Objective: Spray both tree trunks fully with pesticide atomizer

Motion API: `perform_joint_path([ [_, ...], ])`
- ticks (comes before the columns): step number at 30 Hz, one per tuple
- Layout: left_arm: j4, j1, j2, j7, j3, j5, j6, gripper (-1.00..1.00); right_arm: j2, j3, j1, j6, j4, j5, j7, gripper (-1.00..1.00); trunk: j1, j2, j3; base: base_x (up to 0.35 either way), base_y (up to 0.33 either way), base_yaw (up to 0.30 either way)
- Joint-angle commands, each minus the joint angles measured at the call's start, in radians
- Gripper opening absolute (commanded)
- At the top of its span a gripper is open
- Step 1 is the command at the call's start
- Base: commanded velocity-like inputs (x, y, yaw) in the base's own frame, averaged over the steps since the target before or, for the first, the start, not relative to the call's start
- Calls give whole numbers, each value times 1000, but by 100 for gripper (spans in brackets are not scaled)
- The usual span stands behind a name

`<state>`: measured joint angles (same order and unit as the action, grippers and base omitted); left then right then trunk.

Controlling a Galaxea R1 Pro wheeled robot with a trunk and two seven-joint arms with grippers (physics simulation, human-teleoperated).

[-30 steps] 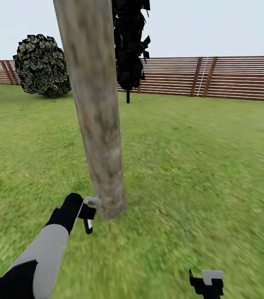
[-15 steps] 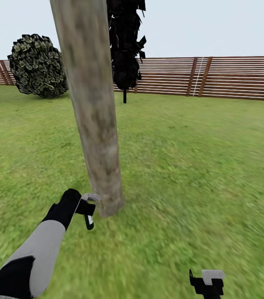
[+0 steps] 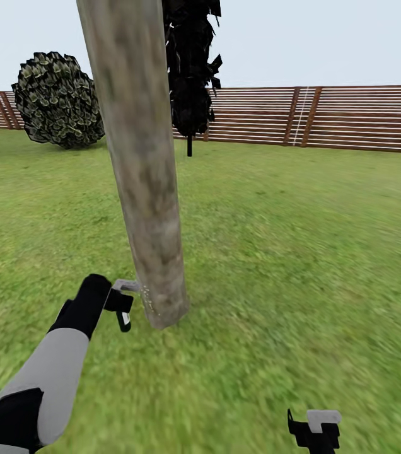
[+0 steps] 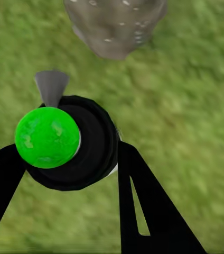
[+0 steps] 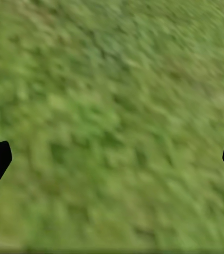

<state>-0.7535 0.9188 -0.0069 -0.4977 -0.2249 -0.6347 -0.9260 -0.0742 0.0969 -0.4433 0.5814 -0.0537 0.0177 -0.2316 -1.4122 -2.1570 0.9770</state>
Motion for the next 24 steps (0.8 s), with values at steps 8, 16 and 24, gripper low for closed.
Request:
perform_joint_path([
  [8,-1,-2,38,-2,0,0,-7,-100,1,1,0,0,0,1,0,100,0,0,0,0,0,0],
  [16,-6,-1,11,0,-1,-3,-7,-100,2,3,0,0,0,1,2,100,0,0,0,56,-216,0],
  [24,-49,-2,19,1,-1,-6,-10,-100,2,3,0,-1,0,1,2,100,0,0,0,-138,-237,0],
])
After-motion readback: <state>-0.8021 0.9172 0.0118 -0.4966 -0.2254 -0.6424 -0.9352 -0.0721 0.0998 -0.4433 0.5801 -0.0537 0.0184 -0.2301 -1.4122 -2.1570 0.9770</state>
